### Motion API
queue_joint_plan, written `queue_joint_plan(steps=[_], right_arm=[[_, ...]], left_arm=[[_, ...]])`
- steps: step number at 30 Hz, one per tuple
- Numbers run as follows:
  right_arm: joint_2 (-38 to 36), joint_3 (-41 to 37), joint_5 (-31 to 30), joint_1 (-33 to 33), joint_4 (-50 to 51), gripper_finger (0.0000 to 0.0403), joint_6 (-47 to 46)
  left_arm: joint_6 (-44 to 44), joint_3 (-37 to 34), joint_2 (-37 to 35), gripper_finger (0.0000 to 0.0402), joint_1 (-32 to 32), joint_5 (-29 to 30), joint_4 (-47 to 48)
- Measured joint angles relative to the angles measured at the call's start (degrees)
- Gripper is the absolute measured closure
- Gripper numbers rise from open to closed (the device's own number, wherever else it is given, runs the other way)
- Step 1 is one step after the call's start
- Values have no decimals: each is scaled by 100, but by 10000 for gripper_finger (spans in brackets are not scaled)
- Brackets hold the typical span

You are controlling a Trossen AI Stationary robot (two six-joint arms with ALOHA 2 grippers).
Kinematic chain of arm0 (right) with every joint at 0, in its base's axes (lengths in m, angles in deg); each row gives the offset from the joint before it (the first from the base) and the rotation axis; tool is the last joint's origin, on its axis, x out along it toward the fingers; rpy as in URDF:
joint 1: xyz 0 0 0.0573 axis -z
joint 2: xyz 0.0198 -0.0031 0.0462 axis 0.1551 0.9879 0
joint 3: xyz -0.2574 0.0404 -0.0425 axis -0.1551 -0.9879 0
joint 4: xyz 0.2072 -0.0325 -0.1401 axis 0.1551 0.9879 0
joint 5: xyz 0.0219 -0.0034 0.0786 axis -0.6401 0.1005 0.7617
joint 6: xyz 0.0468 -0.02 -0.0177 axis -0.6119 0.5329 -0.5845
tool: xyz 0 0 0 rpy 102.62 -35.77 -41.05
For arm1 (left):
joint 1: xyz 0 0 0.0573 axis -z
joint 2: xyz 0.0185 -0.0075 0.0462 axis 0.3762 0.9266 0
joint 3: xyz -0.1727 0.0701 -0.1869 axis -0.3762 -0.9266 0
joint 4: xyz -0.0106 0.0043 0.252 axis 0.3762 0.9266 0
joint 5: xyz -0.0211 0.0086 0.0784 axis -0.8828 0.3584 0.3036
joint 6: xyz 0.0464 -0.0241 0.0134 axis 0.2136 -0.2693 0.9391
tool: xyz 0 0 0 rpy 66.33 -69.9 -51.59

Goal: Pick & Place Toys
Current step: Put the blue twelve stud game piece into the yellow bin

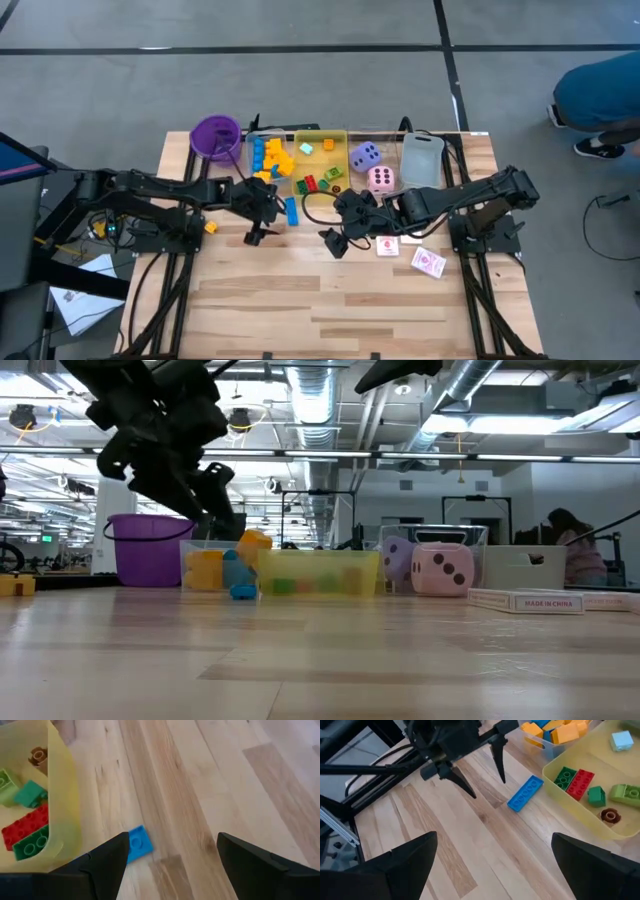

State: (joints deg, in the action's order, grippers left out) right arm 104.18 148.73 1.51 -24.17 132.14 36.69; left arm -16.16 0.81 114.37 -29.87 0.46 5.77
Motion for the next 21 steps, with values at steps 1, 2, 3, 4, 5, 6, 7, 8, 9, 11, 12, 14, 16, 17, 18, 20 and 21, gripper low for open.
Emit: queue_joint_plan(steps=[1,2,3,4,5,6,7,8,9,11,12,14,16,17,18,20,21], right_arm=[[0,0,0,0,0,19,-94],[0,0,0,0,4,19,-188],[0,0,0,2,7,19,-288],[0,-6,-1,9,-1,19,-393],[0,-38,1,24,-35,19,-503],[0,-75,3,37,-47,19,-624],[2,-113,4,37,-37,19,-740],[6,-134,3,37,-22,19,-845],[9,-136,2,37,15,19,-935],[7,-135,2,39,46,19,-1033],[8,-135,2,42,43,19,-1078],[61,-134,4,39,20,19,-1171],[81,-138,19,28,110,19,-1294],[81,-140,23,16,129,19,-1350],[83,-137,26,-3,127,19,-1412],[154,-129,34,-17,140,19,-1521],[197,-133,52,-27,171,19,-1563]], left_arm=[[-2,-1,50,109,0,3,-55],[-4,-3,86,109,0,4,-71],[-4,-21,105,109,0,4,-70],[-4,-31,146,109,0,4,-108],[-7,-33,208,109,0,5,-181],[-7,-34,265,109,0,7,-235],[-8,-34,319,109,0,7,-277],[-9,-34,392,109,0,6,-359],[-9,-34,490,109,0,4,-483],[-11,-35,674,109,0,5,-592],[-11,-36,797,109,0,4,-731],[-11,-36,997,109,0,7,-897],[-11,-36,1193,109,0,14,-1064],[-13,-36,1276,109,0,35,-1121],[-21,-36,1326,109,0,81,-1133],[-43,-34,1452,109,0,135,-1179],[-56,-34,1497,109,-2,138,-1129]])
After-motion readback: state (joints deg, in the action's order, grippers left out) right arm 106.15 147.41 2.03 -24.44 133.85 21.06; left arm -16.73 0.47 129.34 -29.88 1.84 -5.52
